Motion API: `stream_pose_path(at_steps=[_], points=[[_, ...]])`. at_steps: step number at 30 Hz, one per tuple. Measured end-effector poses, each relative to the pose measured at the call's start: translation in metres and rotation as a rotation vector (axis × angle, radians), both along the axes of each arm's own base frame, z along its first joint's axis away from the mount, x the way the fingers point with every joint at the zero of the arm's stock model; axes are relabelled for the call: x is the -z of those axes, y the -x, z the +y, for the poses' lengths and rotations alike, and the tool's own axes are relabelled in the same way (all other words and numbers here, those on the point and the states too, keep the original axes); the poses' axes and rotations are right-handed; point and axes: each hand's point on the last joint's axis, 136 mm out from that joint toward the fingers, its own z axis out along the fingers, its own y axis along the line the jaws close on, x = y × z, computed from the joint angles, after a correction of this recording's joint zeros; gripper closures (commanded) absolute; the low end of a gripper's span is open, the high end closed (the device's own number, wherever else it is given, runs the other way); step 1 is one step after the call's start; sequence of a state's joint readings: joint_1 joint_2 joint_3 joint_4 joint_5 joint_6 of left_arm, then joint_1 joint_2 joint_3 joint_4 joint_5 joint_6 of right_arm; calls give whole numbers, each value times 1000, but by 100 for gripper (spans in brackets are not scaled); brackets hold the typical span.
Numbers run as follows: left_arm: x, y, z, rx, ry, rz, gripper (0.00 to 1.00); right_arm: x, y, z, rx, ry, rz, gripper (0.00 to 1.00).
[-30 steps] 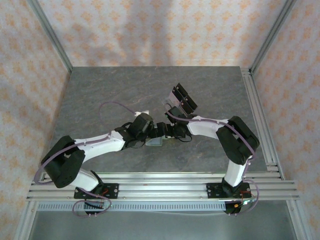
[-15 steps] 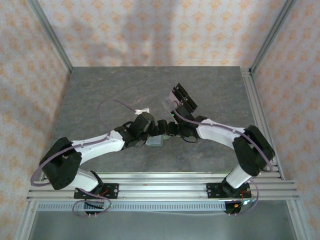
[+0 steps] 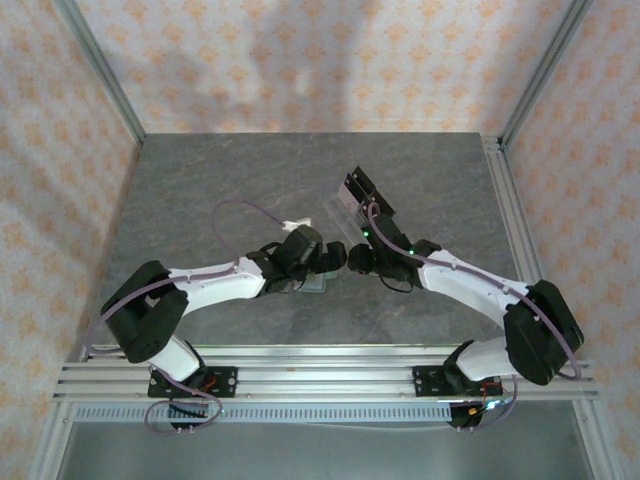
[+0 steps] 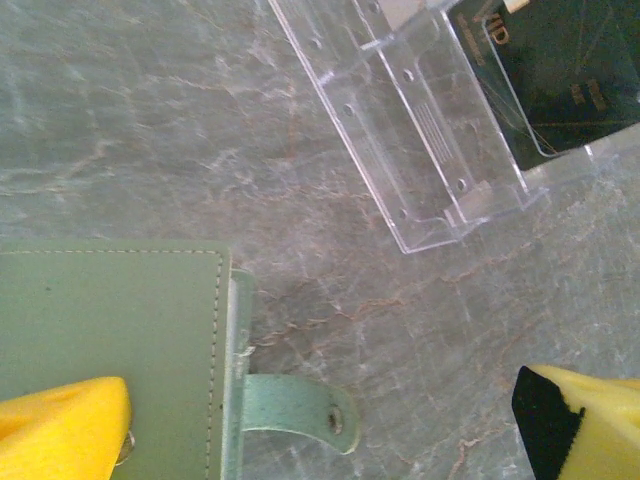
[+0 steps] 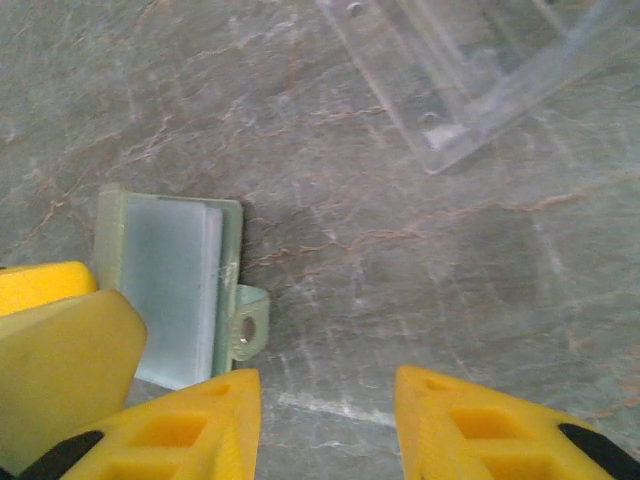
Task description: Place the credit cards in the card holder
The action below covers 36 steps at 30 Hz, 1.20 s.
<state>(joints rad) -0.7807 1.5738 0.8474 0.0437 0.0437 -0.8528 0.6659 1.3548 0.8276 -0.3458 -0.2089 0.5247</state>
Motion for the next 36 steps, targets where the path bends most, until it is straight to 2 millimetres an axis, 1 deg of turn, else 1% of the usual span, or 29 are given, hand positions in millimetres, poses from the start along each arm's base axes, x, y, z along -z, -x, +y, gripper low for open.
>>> stream_pose_path(at_steps=[3,6,8,10,16,20,24,26,29,31,33,34,36], points=[[6,0,-10,1,9,7,0,4,2,-9,23,12,11,60],[16,0,-17,-1,5,21,0,10,5,-17,38,36,31,60],[24,1,-18,-5,-9,31,0,12,7,-19,42,42,40,60],[34,2,-17,-8,-29,44,0,10,7,-17,40,33,36,60],[26,-2,-20,-7,-48,46,0,0,6,-16,39,9,11,59],[20,-3,-17,7,-114,54,0,-2,5,-15,38,4,9,59],[3,-7,-8,17,-190,44,0,-12,1,-10,32,-22,-1,59],[-9,-10,-1,13,-216,26,0,-21,-2,-4,19,-47,-11,59],[-35,-11,15,-4,-227,-9,0,-35,-6,7,-12,-86,-24,59],[-59,-12,26,-28,-211,-47,0,-37,-8,14,-34,-99,-16,59],[-76,-12,41,-56,-211,-74,0,-35,-9,22,-56,-104,-1,59],[-83,-13,51,-79,-216,-84,0,-34,-10,26,-66,-103,9,59],[-86,-12,68,-111,-240,-89,0,-31,-12,34,-87,-103,26,60]])
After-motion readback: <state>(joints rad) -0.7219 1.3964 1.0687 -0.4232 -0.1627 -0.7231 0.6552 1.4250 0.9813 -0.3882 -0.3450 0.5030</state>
